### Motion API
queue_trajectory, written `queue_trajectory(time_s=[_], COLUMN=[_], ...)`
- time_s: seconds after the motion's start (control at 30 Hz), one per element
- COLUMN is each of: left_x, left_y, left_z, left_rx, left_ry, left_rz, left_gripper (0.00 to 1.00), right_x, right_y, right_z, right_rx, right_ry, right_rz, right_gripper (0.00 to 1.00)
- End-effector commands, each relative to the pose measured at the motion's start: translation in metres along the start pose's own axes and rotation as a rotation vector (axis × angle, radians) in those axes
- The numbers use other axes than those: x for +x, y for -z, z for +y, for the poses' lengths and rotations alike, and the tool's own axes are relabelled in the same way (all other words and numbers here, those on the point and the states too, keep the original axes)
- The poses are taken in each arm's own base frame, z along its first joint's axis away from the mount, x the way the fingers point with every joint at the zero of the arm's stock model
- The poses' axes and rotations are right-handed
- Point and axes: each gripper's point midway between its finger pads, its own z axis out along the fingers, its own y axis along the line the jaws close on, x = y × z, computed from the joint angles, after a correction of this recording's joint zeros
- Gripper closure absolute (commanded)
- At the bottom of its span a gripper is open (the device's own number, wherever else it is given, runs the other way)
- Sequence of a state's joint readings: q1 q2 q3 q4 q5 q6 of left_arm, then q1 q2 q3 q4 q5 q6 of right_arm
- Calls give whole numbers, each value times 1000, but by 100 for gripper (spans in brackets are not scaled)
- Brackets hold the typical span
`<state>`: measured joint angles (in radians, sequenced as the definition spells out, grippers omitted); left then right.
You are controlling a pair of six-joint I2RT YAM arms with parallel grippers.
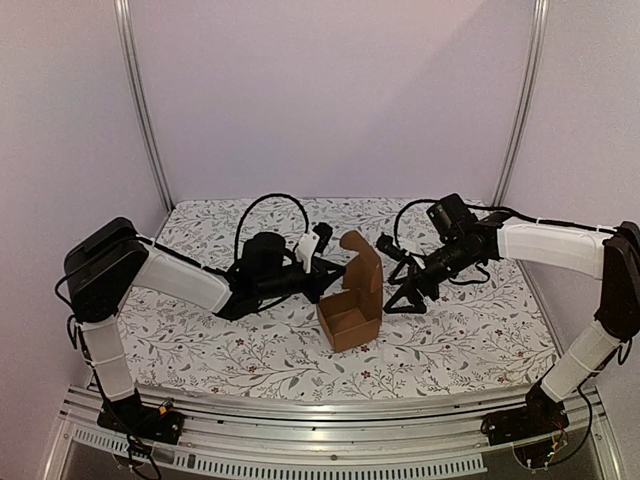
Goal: Fold the paper box
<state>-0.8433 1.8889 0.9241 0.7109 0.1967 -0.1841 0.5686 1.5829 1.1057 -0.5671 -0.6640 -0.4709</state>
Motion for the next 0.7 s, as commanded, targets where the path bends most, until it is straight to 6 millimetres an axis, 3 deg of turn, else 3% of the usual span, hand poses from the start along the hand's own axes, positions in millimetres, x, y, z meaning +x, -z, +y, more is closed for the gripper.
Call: queue_trajectory(time_s=[0.0, 0.17, 0.47, 0.67], left_x=[-9, -6, -6, -9], left_y=[6, 9, 10, 14], left_z=[4, 8, 10, 10], left_rx=[-24, -55, -75, -86], left_ry=[-1, 9, 15, 16], left_rz=[-17, -24, -25, -30], left_gripper=[100, 100, 100, 100], right_x=[-13, -18, -37, -46], right_y=[-5, -17, -22, -28], right_z=[-4, -7, -47, -58], right_rx=[6, 66, 254, 268], right_ry=[-25, -27, -225, -263], right_rz=[-33, -24, -96, -107], right_gripper=[1, 1, 1, 1])
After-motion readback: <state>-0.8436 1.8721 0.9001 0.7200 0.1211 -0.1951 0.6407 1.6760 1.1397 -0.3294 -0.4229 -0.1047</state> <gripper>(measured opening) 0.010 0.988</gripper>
